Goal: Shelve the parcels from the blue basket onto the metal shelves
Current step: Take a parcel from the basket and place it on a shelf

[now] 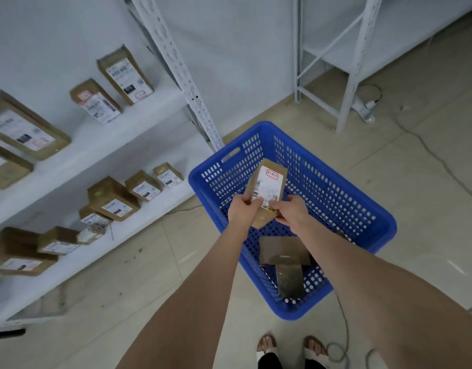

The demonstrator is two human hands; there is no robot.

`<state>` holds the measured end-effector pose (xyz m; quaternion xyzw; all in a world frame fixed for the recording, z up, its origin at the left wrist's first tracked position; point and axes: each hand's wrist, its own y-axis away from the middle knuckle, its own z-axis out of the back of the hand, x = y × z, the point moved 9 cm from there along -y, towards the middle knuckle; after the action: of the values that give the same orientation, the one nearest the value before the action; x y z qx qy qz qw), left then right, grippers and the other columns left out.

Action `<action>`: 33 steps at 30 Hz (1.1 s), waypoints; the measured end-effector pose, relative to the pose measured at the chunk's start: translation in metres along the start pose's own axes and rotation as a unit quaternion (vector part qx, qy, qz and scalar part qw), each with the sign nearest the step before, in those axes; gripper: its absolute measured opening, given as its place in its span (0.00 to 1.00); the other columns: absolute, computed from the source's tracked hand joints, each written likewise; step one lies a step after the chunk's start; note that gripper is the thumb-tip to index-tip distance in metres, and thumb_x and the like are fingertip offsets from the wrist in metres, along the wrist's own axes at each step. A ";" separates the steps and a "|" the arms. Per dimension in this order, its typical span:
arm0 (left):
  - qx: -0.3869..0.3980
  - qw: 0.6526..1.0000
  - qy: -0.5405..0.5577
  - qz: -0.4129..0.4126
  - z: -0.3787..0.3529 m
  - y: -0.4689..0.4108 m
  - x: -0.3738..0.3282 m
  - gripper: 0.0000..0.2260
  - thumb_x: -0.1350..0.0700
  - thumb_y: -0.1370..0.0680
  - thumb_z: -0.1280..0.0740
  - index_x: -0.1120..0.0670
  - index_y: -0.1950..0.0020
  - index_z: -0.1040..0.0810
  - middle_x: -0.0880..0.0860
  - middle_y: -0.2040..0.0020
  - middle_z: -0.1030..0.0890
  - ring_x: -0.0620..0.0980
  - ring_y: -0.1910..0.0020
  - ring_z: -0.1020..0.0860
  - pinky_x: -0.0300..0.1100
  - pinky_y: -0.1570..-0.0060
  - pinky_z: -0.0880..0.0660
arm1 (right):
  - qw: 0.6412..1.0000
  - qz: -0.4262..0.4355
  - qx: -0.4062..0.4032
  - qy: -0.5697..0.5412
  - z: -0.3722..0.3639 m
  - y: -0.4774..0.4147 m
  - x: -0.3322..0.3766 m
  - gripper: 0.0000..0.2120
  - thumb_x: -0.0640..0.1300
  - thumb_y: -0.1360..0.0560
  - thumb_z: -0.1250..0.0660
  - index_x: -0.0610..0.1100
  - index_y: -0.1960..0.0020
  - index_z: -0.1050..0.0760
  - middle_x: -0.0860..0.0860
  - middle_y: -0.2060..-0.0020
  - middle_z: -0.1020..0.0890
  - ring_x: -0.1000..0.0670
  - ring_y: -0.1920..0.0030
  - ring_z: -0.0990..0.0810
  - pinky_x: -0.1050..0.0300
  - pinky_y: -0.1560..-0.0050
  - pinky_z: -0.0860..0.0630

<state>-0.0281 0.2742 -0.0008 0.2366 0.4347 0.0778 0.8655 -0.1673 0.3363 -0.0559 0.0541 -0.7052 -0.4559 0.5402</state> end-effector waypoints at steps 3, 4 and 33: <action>-0.027 0.997 0.024 -0.069 0.049 0.014 -0.045 0.17 0.56 0.26 0.29 0.55 0.38 0.24 0.53 0.44 0.19 0.52 0.44 0.21 0.50 0.42 0.24 | 0.997 0.031 0.067 0.002 -0.032 0.021 0.046 0.16 0.38 0.25 0.30 0.40 0.39 0.26 0.44 0.42 0.19 0.47 0.45 0.19 0.55 0.54 0.21; -0.029 0.995 0.019 -0.090 0.065 0.019 -0.059 0.18 0.58 0.28 0.28 0.55 0.38 0.23 0.53 0.44 0.19 0.53 0.45 0.20 0.51 0.42 0.24 | 0.996 0.040 0.083 -0.001 -0.043 0.030 0.062 0.12 0.37 0.26 0.30 0.41 0.43 0.24 0.43 0.44 0.18 0.47 0.47 0.18 0.55 0.54 0.21; -0.019 0.985 0.024 -0.170 0.589 -0.002 -0.085 0.37 0.54 0.41 0.35 0.47 0.29 0.33 0.52 0.33 0.29 0.51 0.37 0.30 0.47 0.50 0.29 | 0.879 0.238 0.320 0.261 -0.431 0.231 0.252 0.41 0.38 0.32 0.23 0.54 0.26 0.40 0.57 0.36 0.25 0.49 0.36 0.25 0.44 0.37 0.26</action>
<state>0.3847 0.0419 0.3593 0.1406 0.4875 -0.0570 0.8598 0.1757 0.0747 0.2860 0.1714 -0.6379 -0.0320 0.7501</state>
